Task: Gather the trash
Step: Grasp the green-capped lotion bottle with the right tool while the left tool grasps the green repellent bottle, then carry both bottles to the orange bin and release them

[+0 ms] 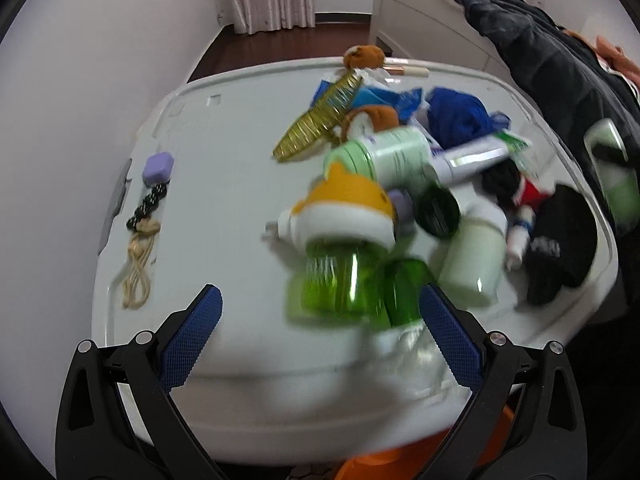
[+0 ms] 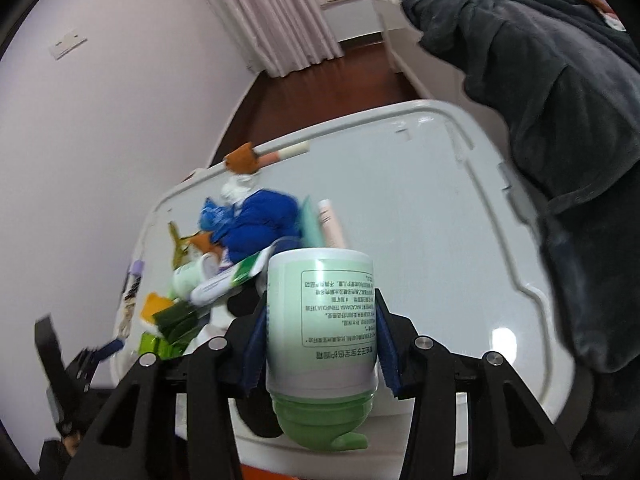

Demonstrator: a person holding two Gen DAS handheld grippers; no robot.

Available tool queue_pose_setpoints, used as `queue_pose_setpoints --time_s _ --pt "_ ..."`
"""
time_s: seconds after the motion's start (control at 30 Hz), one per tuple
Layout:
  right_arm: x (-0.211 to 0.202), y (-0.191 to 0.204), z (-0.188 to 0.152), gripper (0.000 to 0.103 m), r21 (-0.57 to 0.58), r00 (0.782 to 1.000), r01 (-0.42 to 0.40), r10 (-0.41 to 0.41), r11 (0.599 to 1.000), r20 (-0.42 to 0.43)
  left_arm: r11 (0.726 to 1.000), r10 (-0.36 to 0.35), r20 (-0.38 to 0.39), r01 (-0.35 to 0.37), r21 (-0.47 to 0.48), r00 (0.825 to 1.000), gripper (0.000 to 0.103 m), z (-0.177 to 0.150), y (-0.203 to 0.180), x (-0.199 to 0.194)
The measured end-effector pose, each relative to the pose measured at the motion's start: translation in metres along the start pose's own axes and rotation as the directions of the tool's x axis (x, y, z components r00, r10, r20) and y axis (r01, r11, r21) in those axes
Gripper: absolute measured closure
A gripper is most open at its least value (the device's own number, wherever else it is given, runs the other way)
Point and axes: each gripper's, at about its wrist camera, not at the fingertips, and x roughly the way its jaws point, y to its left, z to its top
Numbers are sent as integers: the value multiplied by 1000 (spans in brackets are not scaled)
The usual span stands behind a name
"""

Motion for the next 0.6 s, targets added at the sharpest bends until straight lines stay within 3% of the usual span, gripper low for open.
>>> queue_pose_setpoints --time_s 0.33,0.4,0.47,0.6 --pt "25 -8 4 56 5 999 -4 4 1000 -35 997 -43 -98 36 -67 994 7 21 11 60" --pt "27 -5 3 56 -7 999 -6 6 1000 -49 999 50 -76 -50 4 996 11 20 2 64" --pt "29 -2 2 56 -20 999 -8 7 1000 -54 999 38 -45 -38 -11 998 19 21 2 62" --pt "28 6 0 56 -56 999 9 -12 998 -38 998 51 -19 -52 -33 999 20 20 6 59"
